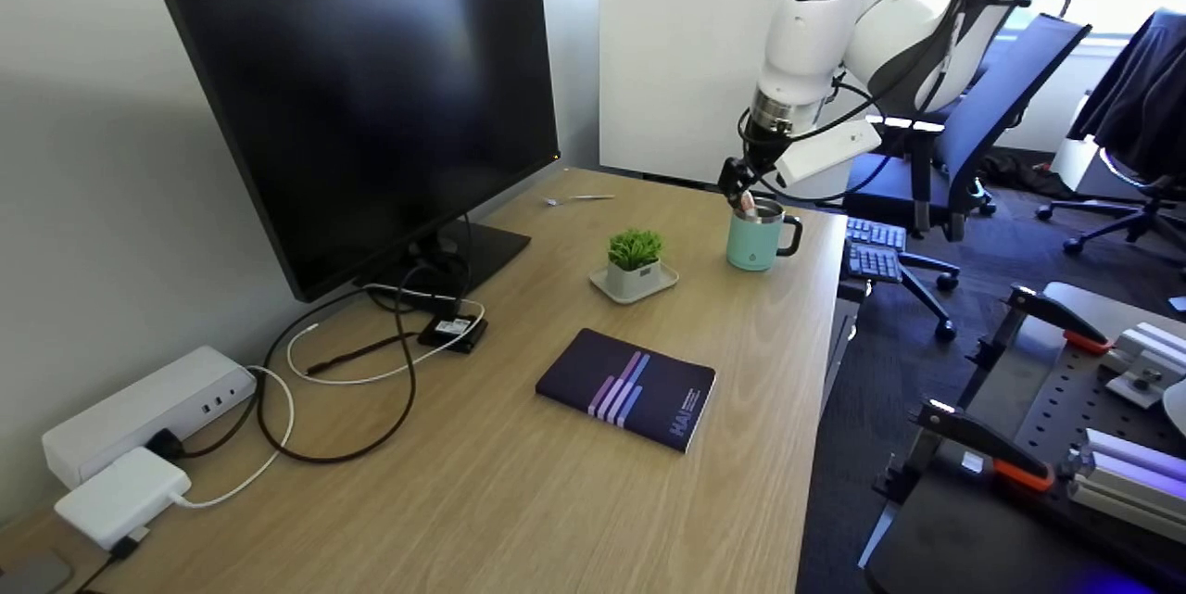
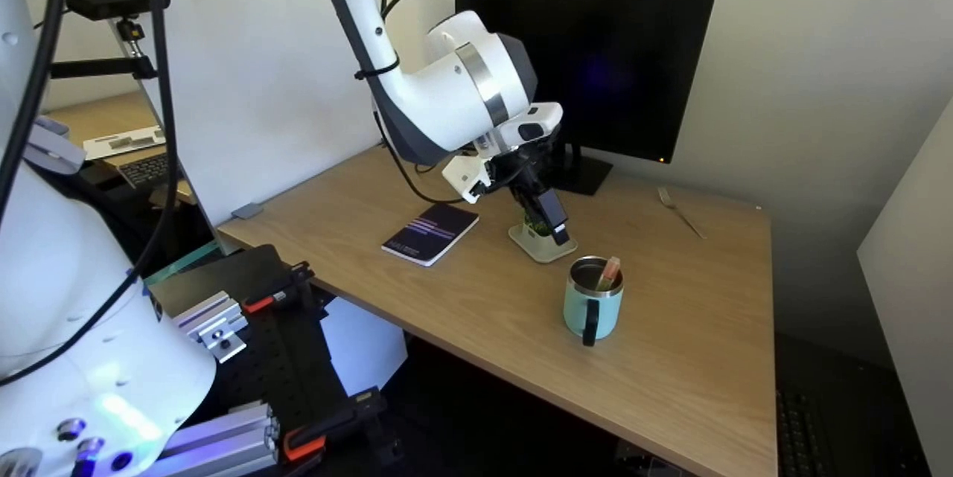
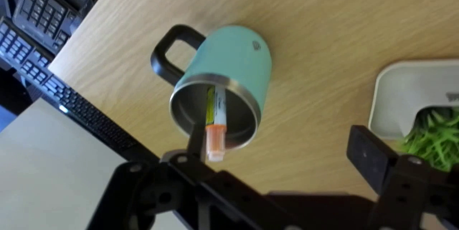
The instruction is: Pick up the marker and put it in the cup
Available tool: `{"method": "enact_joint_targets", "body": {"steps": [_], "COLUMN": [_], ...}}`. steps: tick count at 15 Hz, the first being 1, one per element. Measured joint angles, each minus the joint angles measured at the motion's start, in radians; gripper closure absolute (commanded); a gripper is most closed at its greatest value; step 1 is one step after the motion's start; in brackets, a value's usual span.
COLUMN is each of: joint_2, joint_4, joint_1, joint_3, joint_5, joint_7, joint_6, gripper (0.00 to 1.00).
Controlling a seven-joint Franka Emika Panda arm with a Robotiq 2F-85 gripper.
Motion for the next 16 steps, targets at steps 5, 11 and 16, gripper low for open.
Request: {"method": "enact_joint_targets", "body": {"steps": [5, 11, 16], "joint_2": [-0.031, -0.112, -0.181], "joint_4": [-0.051, -0.05, -0.043], "joint_1": [-0.043, 0.023, 0.109], "joint_3": [0.116, 0.124, 0.066], "joint_5": [0.359, 0.835, 1.074], "joint_7": [-0.377, -0.829, -1.053], "joint_6": [-0.03, -0.102, -0.186], "gripper": [0.0, 0.0, 0.0]}}
